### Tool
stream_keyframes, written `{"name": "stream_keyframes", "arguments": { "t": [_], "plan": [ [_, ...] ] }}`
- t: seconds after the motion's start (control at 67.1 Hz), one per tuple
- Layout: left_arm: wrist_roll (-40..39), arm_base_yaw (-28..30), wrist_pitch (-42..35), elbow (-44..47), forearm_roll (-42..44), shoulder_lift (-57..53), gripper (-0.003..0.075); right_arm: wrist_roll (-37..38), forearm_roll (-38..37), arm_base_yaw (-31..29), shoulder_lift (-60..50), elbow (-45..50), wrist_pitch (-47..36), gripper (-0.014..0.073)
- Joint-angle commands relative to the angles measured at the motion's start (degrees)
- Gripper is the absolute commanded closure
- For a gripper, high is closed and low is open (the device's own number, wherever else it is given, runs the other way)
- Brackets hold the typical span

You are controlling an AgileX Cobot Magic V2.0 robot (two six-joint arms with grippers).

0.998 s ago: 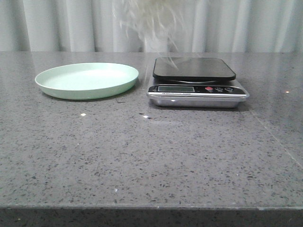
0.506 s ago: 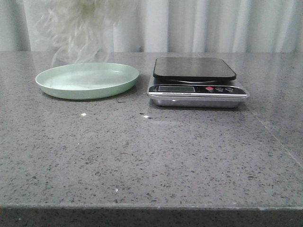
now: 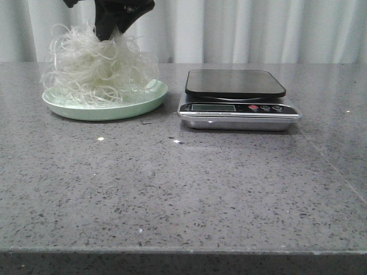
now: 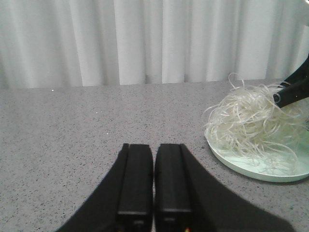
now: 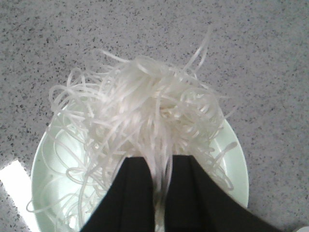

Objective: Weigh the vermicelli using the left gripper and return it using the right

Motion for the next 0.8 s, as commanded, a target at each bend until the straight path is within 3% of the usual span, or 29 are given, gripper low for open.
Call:
{"name": "stream_keyframes", "arguments": {
  "t": [0.0,0.104,0.223,0.313,0.685,0.774,0.789],
  "plan": [
    [-0.35,0.09,-4.55,-1.53,-0.64,0.55,0.0583,-0.54,0.22,-0.15,-3.18,-2.16,-1.74,0.0442],
    [-0.35,0.09,-4.55,-1.53,-0.64,0.55,0.0583,-0.54,0.22,-0.23,-3.24,-2.16,-0.98,0.0391],
    [-0.35,0.09,-4.55,-1.53,-0.64,0.55,0.0583,-0.54,0.22,-0.23,-3.41,-2.16,-0.56,0.0139],
    [-0.35,0.09,-4.55,-1.53,-0.64,0.55,0.0583,-0.54,0.22,-0.23,-4.2,-2.16,0.27,0.002],
    [-0.35,0.09,-4.19,-1.53,-0.64,0.55,0.0583,-0.54,0.22,-3.47,-16.15,-2.16,1.66,0.0022],
    [-0.35,0.09,-4.19,-1.53,-0.64,0.55,0.0583,-0.5,0.22,-6.17,-19.48,-2.16,2.76,0.0116],
    [-0.35,0.09,-4.19,-1.53,-0.64,0.55,0.0583,-0.49,0.22,-7.2,-20.39,-2.16,3.3,0.0165]
  ]
}}
